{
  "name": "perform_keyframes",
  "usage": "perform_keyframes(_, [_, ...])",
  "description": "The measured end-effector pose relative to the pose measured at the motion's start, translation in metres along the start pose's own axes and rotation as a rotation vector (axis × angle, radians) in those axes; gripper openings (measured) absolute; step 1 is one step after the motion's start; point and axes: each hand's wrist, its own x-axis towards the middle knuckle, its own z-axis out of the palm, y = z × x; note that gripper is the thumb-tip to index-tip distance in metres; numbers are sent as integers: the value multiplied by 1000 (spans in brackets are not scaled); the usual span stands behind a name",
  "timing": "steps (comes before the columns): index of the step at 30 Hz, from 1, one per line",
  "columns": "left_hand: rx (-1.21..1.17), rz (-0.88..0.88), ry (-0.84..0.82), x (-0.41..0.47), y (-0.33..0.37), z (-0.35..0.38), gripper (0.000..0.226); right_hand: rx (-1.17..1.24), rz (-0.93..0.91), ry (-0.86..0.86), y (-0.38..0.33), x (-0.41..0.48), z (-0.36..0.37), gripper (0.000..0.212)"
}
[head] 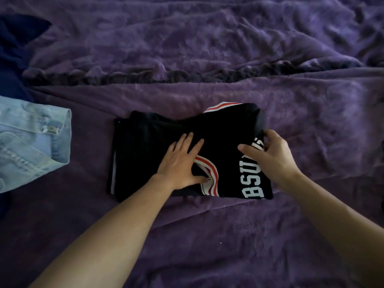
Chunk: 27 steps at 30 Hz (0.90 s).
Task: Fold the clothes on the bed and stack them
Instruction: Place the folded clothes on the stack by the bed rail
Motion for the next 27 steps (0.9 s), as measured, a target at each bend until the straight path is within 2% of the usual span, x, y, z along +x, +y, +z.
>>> perform_keyframes(3, [-188, -131, 256, -52, -27, -11, 80, -178, -89, 41, -51, -27, 36, 59])
perform_keyframes(6, [-288, -282, 438, -107, -70, -16, 46, -342, -172, 7, -90, -50, 93, 59])
perform_keyframes(11, [-314, -437, 517, -170, -148, -11, 40, -542, -248, -171, -113, -61, 220, 53])
perform_keyframes(15, [-372, -505, 566, -186, -180, 0, 36, -545, -204, -384, -93, -52, 287, 58])
perform_keyframes(17, [-385, -479, 601, -180, -183, 0, 38, -420, -242, -360, -84, -52, 285, 49])
perform_keyframes(19, [-327, -400, 664, -167, -174, -6, 39, -378, -415, -170, -72, -57, 262, 38])
perform_keyframes(21, [-251, -262, 673, -146, -153, -17, 38, -576, -616, 72, -57, -59, 230, 43])
perform_keyframes(22, [-206, -165, 634, -134, -142, -21, 39, -699, -655, 126, -51, -57, 215, 49])
perform_keyframes(24, [-79, -4, 508, -106, -125, -23, 43, -861, -633, 112, -45, -42, 201, 58])
perform_keyframes(27, [75, -32, 318, -63, -138, -21, 57, -979, -621, 13, -46, 1, 206, 54])
